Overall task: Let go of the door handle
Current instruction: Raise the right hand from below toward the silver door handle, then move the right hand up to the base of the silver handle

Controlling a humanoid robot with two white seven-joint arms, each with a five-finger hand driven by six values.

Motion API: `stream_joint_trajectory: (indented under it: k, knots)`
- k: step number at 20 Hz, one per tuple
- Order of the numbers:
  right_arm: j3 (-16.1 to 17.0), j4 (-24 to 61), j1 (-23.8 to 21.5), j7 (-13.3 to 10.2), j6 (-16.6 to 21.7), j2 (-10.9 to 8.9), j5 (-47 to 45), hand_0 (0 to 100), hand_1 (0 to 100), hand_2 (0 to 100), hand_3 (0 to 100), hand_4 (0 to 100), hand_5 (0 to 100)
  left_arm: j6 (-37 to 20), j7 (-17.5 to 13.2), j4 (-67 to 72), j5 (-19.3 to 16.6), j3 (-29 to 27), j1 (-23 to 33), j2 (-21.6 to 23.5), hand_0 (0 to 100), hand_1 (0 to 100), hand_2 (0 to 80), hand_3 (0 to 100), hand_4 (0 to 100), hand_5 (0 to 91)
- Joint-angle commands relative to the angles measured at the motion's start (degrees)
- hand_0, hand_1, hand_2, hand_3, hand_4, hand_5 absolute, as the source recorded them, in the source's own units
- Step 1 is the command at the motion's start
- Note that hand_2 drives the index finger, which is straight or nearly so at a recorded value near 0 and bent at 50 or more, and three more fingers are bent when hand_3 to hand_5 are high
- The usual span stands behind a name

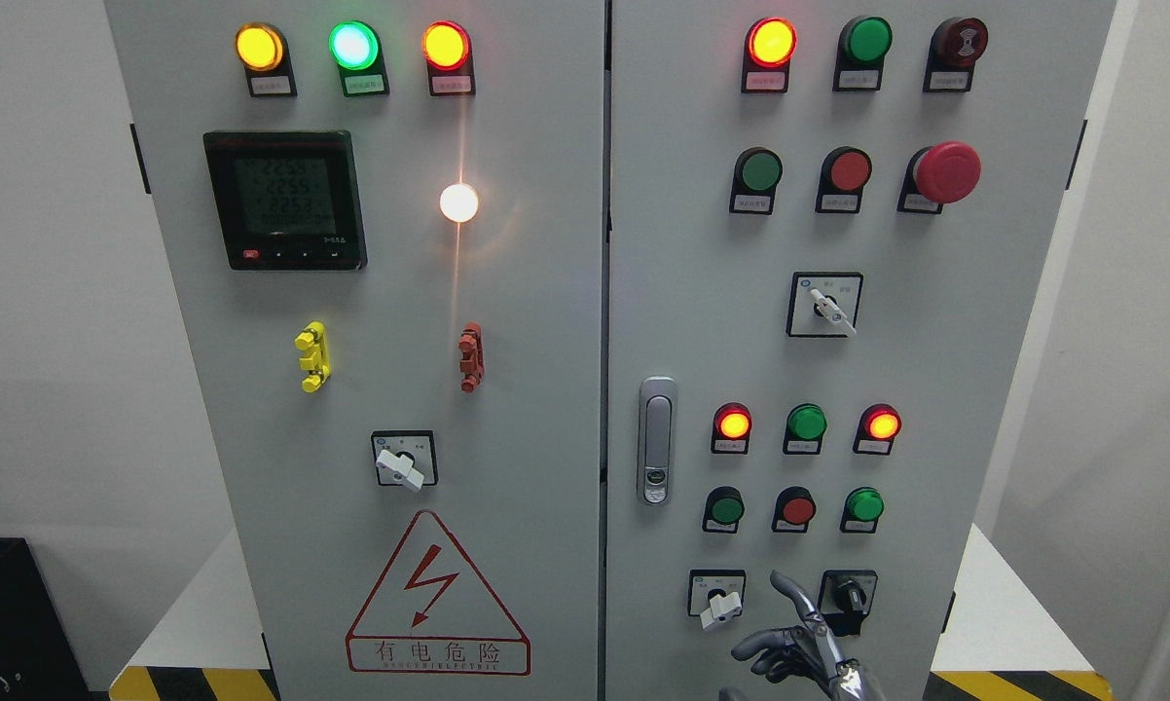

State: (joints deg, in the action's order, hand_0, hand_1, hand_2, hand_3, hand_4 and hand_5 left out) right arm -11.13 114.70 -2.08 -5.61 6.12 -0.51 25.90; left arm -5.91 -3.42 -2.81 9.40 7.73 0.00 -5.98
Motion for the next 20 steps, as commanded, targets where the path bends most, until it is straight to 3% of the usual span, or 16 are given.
stream_joint_trajectory:
  k: [1, 10, 20]
  knots:
    - [-2.14, -2.37, 1.64, -2.38, -0.05, -0.19, 10.64, 38, 42, 0, 100, 100, 100, 0.02, -0.01, 0.00, 0.00, 0.00, 0.53, 0.00, 12, 56, 0.0, 0, 0, 0.0]
    - [-2.05, -6.50, 4.98, -5.47, 0.04, -0.19, 23.49, 37, 41, 0, 100, 100, 100, 0.02, -0.01, 0.00, 0.00, 0.00, 0.44, 0.00, 12, 56, 0.0, 0, 0, 0.0]
    - [-2.05, -6.94, 7.09, -5.64, -0.14, -0.19, 33.51, 36, 41, 0, 100, 100, 100, 0.02, -0.01, 0.00, 0.00, 0.00, 0.44, 0.00, 12, 56, 0.0, 0, 0, 0.0]
